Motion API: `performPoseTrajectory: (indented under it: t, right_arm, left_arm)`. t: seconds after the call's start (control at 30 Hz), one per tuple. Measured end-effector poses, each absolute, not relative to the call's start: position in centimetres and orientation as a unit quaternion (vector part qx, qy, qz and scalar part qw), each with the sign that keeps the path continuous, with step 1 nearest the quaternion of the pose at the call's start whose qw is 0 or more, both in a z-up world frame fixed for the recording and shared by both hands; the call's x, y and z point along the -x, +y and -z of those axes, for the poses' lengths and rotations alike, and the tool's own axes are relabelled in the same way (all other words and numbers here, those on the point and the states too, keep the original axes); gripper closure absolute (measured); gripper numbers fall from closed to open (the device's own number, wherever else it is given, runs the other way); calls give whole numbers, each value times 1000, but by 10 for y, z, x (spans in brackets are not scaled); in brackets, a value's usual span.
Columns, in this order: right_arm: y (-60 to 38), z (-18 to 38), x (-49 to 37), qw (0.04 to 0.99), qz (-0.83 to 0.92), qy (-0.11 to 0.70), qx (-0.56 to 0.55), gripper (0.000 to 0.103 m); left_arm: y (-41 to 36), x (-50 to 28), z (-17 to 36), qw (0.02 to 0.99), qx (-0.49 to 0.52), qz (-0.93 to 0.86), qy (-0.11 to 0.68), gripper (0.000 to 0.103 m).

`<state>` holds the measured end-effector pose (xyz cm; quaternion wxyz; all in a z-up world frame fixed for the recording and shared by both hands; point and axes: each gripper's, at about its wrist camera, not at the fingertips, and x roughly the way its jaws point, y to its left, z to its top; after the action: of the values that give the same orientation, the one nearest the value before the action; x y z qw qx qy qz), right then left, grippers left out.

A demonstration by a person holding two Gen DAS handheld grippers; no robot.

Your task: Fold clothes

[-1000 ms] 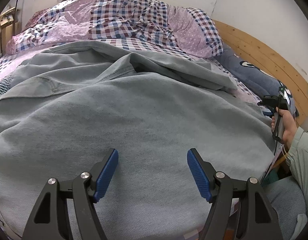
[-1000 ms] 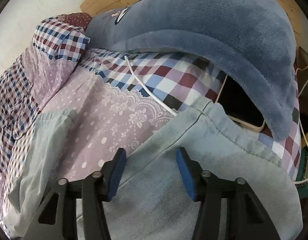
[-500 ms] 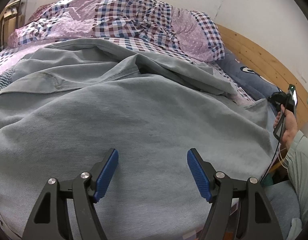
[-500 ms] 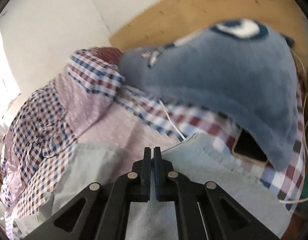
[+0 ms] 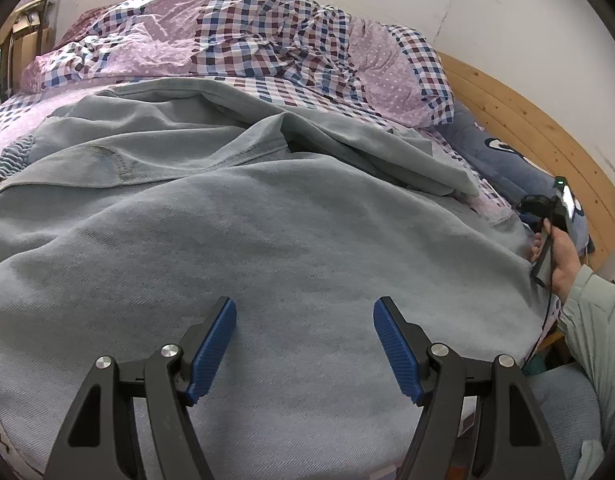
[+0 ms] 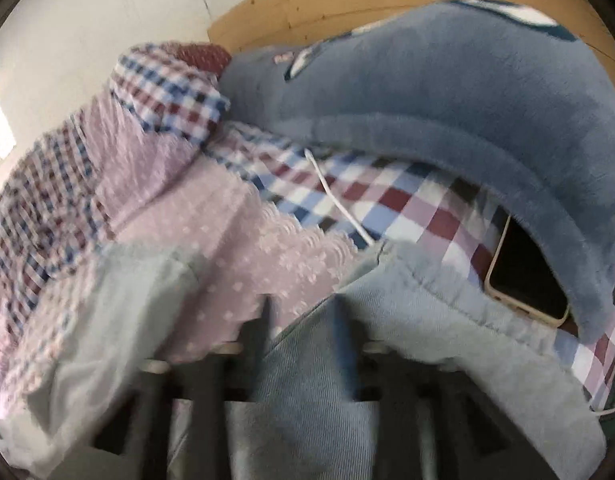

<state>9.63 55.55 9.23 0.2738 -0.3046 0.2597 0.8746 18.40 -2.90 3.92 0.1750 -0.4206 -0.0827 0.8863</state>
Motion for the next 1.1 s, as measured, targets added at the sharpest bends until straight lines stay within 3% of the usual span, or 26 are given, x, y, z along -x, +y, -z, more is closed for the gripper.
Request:
performPoseTrajectory:
  t: [0.3, 0.5, 0.7, 1.1]
  right_arm:
    - [584, -130, -210, 282, -874, 334, 212, 31]
    - [636, -84, -309, 216, -798, 543, 145, 31]
    - [649, -29, -327, 114, -703, 694, 107, 29]
    - [631, -11, -319, 82, -638, 760, 91, 29]
  left_arm:
    - [-23, -188, -43, 182, 413, -889, -72, 28]
    - [-20, -193, -49, 192, 405, -891, -76, 28]
    - [-15, -197, -52, 198, 401, -892, -70, 28]
    - [-15, -196, -48, 192, 403, -893, -65, 28]
